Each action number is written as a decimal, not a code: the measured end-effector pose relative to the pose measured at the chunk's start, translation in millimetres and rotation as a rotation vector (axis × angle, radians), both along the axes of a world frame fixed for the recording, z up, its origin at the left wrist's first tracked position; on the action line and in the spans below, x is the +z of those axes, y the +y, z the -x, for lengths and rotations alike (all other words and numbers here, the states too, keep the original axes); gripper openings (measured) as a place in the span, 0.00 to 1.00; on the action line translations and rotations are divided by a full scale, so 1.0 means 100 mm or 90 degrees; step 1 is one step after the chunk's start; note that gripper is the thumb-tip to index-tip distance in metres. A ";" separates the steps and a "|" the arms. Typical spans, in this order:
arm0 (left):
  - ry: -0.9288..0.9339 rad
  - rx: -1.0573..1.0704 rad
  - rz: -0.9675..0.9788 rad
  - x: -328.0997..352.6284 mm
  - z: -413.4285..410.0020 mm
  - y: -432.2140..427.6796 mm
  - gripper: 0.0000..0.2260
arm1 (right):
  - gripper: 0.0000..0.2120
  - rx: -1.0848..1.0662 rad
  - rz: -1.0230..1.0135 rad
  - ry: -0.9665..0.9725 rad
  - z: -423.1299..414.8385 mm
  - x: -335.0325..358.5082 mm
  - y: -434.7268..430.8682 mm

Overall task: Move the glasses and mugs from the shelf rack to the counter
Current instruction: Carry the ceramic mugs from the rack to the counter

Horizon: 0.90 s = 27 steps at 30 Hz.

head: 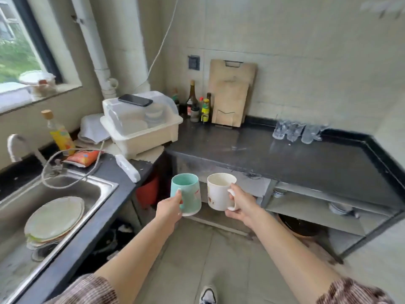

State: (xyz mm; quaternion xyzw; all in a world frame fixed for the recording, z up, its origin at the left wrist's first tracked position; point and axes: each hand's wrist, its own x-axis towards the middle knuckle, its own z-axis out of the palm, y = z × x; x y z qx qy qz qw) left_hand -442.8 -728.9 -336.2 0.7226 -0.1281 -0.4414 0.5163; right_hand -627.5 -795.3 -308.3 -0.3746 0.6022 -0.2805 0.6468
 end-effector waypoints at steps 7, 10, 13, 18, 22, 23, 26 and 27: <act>0.094 -0.156 -0.094 -0.23 0.78 -1.59 0.17 | 0.05 -0.142 -0.044 -0.009 0.83 -0.12 -1.17; 0.104 -0.223 -0.102 -0.28 1.11 -2.24 0.17 | 0.05 -0.190 -0.056 -0.008 1.16 -0.16 -1.73; 0.120 -0.253 -0.118 -0.27 1.40 -2.82 0.17 | 0.08 -0.212 -0.074 0.007 1.47 -0.17 -2.19; 0.156 -0.286 -0.120 -0.18 1.77 -3.52 0.16 | 0.13 -0.228 -0.107 -0.002 1.94 -0.21 -2.74; 0.221 -0.295 -0.117 -0.17 2.09 -4.08 0.12 | 0.15 -0.238 -0.116 0.003 2.28 -0.23 -3.28; 0.230 -0.291 -0.115 -0.18 2.18 -4.21 0.11 | 0.15 -0.240 -0.120 0.002 2.35 -0.25 -3.42; 0.229 -0.270 -0.096 -0.26 2.40 -4.60 0.10 | 0.16 -0.238 -0.129 -0.006 2.56 -0.34 -3.87; 0.229 -0.262 -0.090 -0.30 2.47 -4.73 0.10 | 0.16 -0.232 -0.135 -0.006 2.63 -0.38 -4.02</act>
